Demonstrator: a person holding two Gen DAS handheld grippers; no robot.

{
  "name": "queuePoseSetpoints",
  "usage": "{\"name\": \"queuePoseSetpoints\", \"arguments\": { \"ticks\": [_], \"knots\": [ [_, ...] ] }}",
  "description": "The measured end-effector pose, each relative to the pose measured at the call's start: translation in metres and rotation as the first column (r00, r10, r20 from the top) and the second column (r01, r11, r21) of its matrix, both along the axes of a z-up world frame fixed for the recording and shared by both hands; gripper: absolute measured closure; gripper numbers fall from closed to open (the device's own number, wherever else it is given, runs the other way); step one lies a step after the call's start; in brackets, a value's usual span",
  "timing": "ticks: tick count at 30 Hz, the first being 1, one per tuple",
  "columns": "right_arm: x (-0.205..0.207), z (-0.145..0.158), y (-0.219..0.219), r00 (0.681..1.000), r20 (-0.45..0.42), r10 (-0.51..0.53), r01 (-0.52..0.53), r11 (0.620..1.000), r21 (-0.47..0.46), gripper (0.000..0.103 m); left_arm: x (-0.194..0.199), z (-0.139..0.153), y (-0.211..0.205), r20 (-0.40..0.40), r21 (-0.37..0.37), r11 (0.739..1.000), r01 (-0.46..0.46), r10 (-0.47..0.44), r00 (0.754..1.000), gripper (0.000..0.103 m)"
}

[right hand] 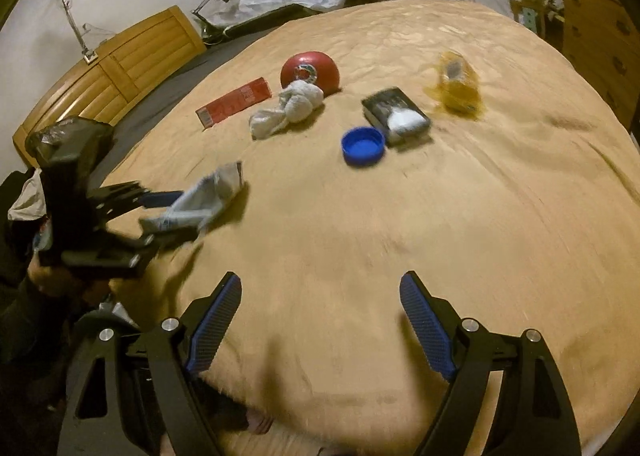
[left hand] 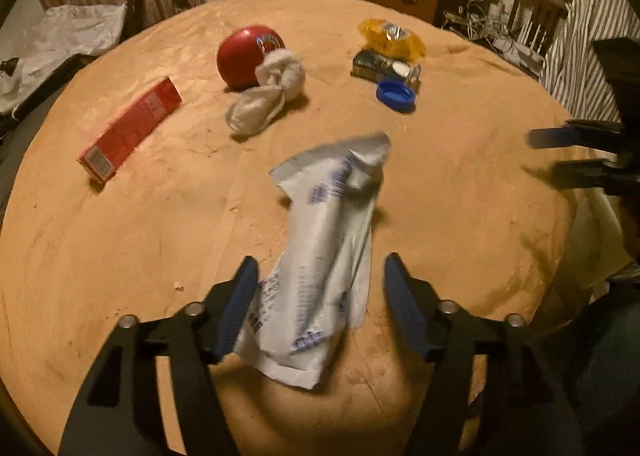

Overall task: Collect trash
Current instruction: 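Grasp the white wrapper with the left tool while the right tool grasps the blue bottle cap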

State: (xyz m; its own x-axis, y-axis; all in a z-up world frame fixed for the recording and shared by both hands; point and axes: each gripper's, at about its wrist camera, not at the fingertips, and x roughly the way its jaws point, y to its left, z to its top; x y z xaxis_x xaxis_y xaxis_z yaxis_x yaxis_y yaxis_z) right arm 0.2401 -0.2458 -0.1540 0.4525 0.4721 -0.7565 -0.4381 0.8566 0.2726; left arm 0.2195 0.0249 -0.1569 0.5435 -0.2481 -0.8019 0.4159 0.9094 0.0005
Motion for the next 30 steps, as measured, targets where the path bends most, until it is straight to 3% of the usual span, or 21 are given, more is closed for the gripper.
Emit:
{"name": "queuePoseSetpoints", "arguments": {
  "ticks": [6, 13, 17, 20, 23, 30],
  "knots": [
    [0.058, -0.007, 0.028, 0.998, 0.023, -0.054, 0.054, 0.999, 0.005, 0.033, 0.005, 0.014, 0.000, 0.065, -0.012, 1.000, -0.021, 0.022, 0.998, 0.027],
    [0.109, -0.020, 0.057, 0.991, 0.046, -0.124, 0.127, 0.989, -0.073, 0.033, 0.022, -0.001, -0.008, 0.022, 0.018, 1.000, -0.005, 0.005, 1.000, 0.027],
    [0.121, -0.029, 0.065, 0.989, 0.052, -0.142, 0.147, 0.983, -0.111, 0.039, 0.031, -0.008, -0.011, -0.008, -0.010, 0.999, -0.035, 0.035, 0.999, 0.028],
    [0.122, -0.032, 0.069, 0.985, 0.076, -0.152, 0.162, 0.977, -0.140, 0.046, 0.034, -0.016, -0.016, -0.033, -0.013, 0.998, -0.056, 0.055, 0.998, 0.041],
    [0.121, -0.033, 0.068, 0.981, 0.098, -0.170, 0.184, 0.970, -0.161, 0.061, 0.027, -0.020, -0.025, -0.001, 0.017, 0.998, -0.062, 0.062, 0.998, 0.050],
    [0.087, -0.024, 0.058, 0.981, 0.122, -0.153, 0.171, 0.973, -0.154, 0.062, 0.019, -0.020, -0.027, 0.022, 0.002, 0.994, -0.105, 0.105, 0.994, 0.059]
  ]
}}
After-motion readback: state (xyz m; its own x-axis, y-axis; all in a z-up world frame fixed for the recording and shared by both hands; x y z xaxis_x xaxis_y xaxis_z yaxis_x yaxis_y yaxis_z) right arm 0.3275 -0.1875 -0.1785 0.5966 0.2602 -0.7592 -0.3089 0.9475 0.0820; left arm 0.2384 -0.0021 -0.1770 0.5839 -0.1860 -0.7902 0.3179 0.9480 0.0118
